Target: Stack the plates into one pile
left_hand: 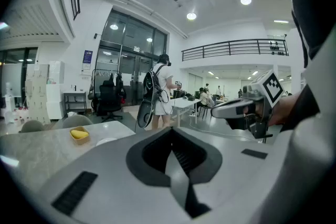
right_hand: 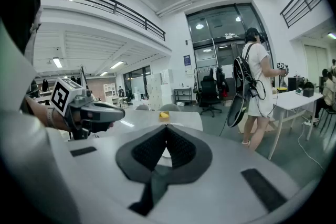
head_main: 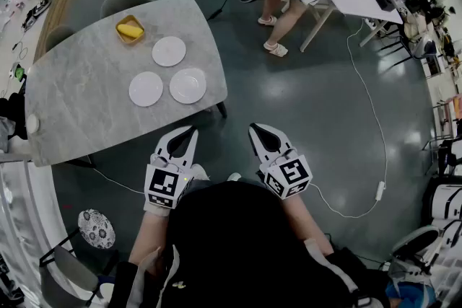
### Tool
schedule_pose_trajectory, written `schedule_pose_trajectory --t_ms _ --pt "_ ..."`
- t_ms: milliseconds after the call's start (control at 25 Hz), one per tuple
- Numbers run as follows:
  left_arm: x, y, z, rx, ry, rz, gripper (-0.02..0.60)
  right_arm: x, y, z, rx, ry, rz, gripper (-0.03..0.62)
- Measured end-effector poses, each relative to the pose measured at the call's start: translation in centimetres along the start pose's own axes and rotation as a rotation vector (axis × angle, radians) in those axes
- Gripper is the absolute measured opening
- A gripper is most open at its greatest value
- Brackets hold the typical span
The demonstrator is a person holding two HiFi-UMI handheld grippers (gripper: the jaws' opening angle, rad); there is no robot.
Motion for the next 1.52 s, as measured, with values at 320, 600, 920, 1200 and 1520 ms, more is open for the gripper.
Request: schedule_pose_trajectory --t_ms 320,600,920,1200,1520 --pt "-3.1 -1.9 -4.4 -0.018 -0.007 -0.001 0.009 3.3 -0.1 -4.1 -0.009 0.002 -0.027 0.017" --pt "-3.0 -4.4 -6.9 -0.124 -0.019 -0.045 0.009 6.5 0.0 -4.2 -0.003 0.013 -0.073 0.018" --pt "-0.1 -5.3 -11.7 -0.174 0.074 -0.106 0.009 14.5 -0.4 -2.1 -0.033 0.115 -0.155 0.018" --pt "4.9 -4.4 -16.4 -0.241 0.203 -0.169 0.009 23.1 1.1 2.1 -0.018 0.288 -0.247 0.018" --pt "8.9 -4.9 -19.0 -0.382 0.425 -0.247 0.009 30.0 0.9 3.8 -0.095 0.577 -0.336 0.018"
Point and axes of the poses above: the fingertips, and each gripper's own axes: x forward along the fingers, z to its right, y out of its top, the point moved 4 cm from there along -x, backward along the fingers, and after that the axes turned 14 degrees about -y, right-handed, at the moved point
